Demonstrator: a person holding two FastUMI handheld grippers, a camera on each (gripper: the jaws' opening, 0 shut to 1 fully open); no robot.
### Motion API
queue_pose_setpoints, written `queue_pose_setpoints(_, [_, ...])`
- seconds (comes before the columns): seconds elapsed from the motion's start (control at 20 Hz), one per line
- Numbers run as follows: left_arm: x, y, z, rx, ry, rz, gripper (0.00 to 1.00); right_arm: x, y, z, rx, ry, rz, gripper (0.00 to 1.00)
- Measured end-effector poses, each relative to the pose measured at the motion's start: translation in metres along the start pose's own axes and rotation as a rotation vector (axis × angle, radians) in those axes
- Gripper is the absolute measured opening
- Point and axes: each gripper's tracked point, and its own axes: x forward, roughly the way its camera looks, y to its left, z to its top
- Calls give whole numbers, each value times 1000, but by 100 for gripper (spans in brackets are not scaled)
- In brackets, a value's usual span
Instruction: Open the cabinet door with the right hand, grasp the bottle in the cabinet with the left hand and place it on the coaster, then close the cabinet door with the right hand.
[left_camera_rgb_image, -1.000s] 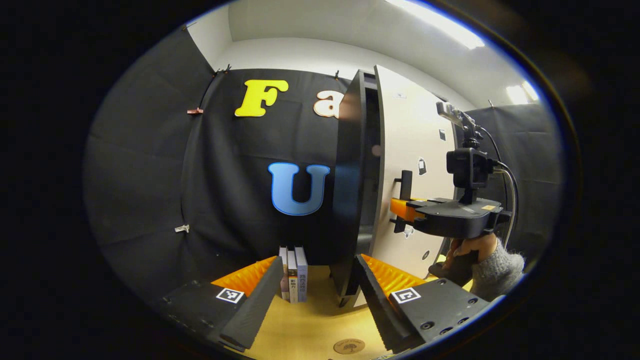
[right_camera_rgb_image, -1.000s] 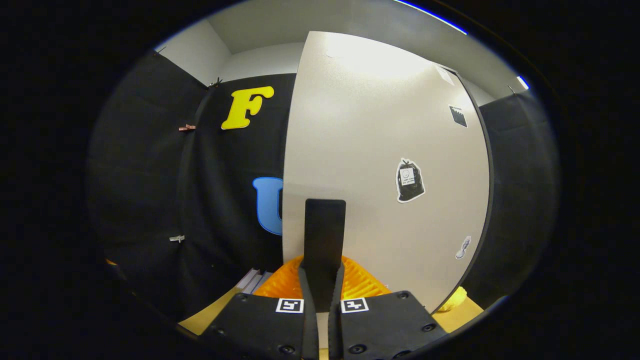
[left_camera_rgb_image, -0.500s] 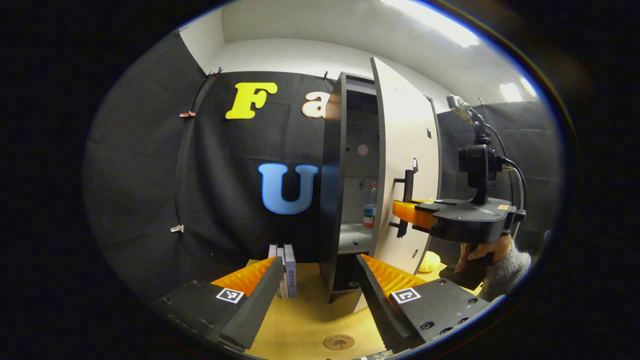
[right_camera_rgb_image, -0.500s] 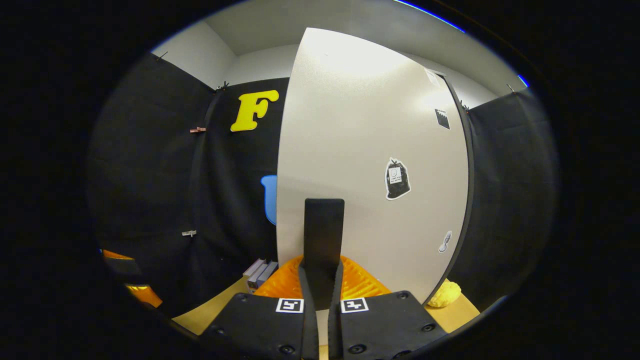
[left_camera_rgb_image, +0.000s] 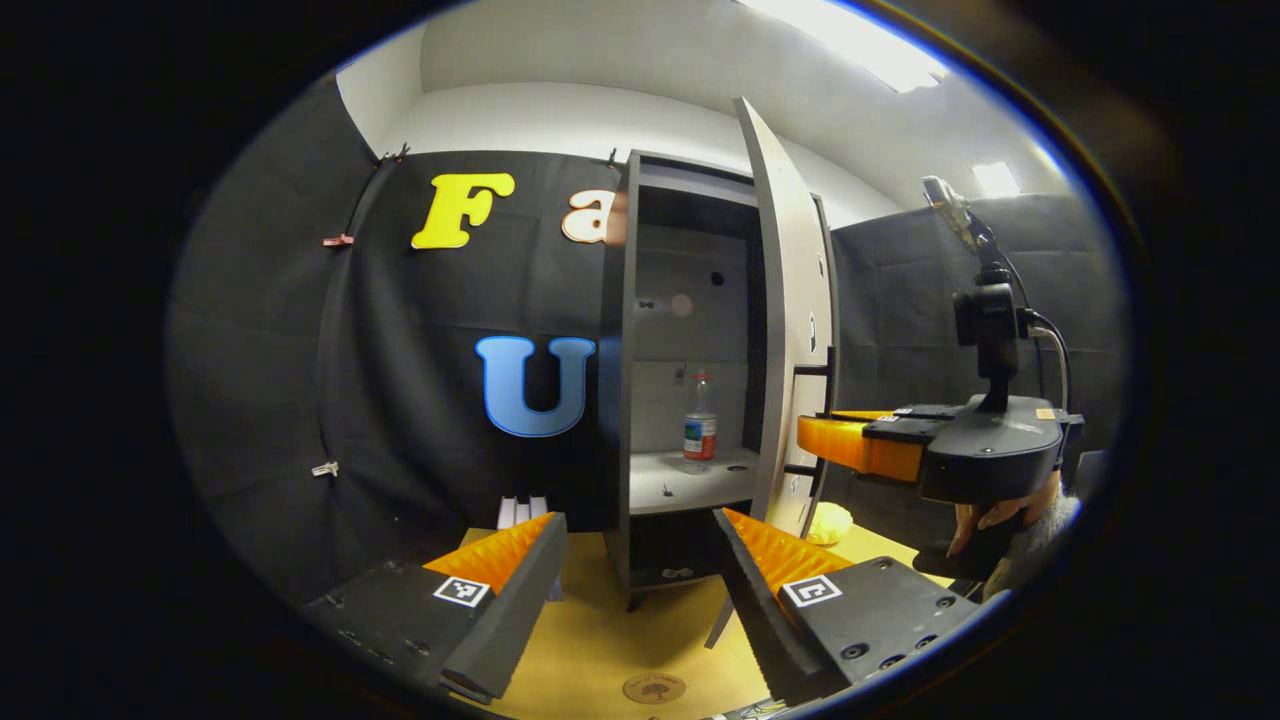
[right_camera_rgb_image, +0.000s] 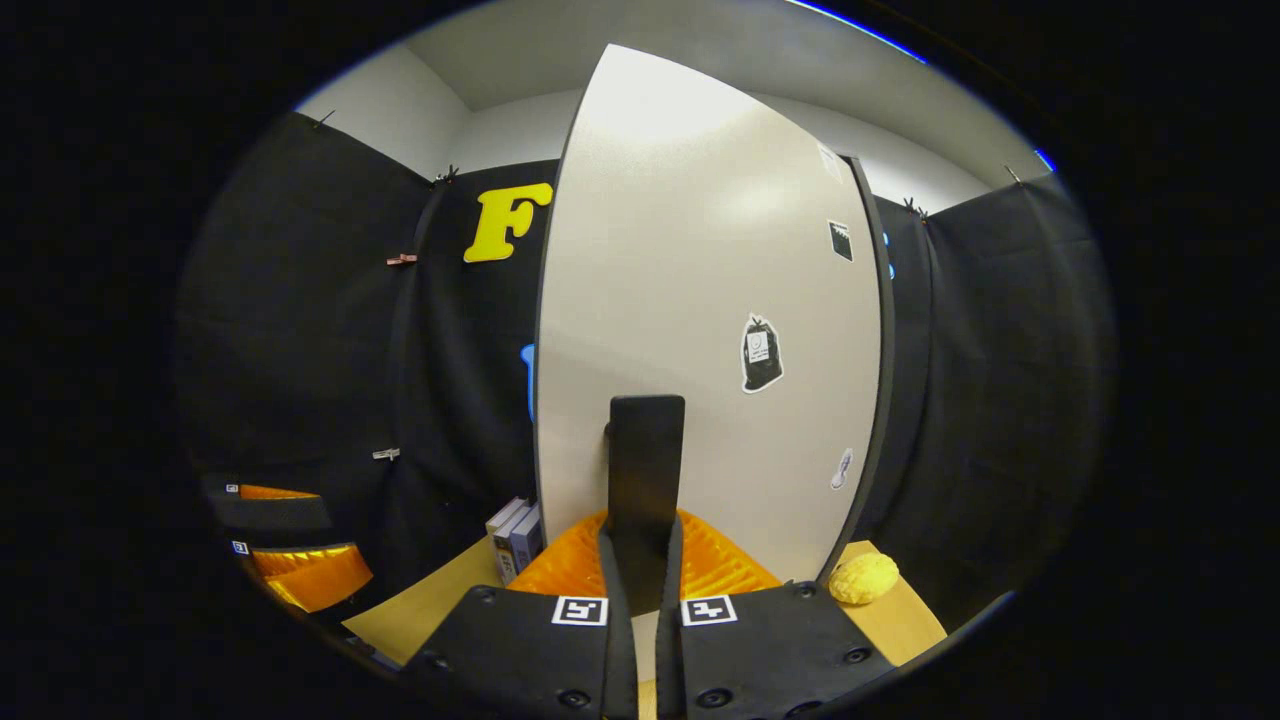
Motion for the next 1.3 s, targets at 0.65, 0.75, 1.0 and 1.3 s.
queue_pose_setpoints(0.65, [33, -54, -6, -4, 3, -194, 91, -58, -77, -3, 25, 4, -201, 11])
queue_pose_setpoints(0.75, [36, -63, -8, -10, 8, -218, 91, -63, -85, -3, 23, 8, -220, 10])
queue_pose_setpoints(1.0, [46, -81, -8, -10, 8, -249, 90, -76, -109, -6, 5, 11, -239, 10])
queue_pose_setpoints(1.3, [67, -114, -5, -9, 7, -263, 87, -88, -144, -7, 11, 14, -238, 10])
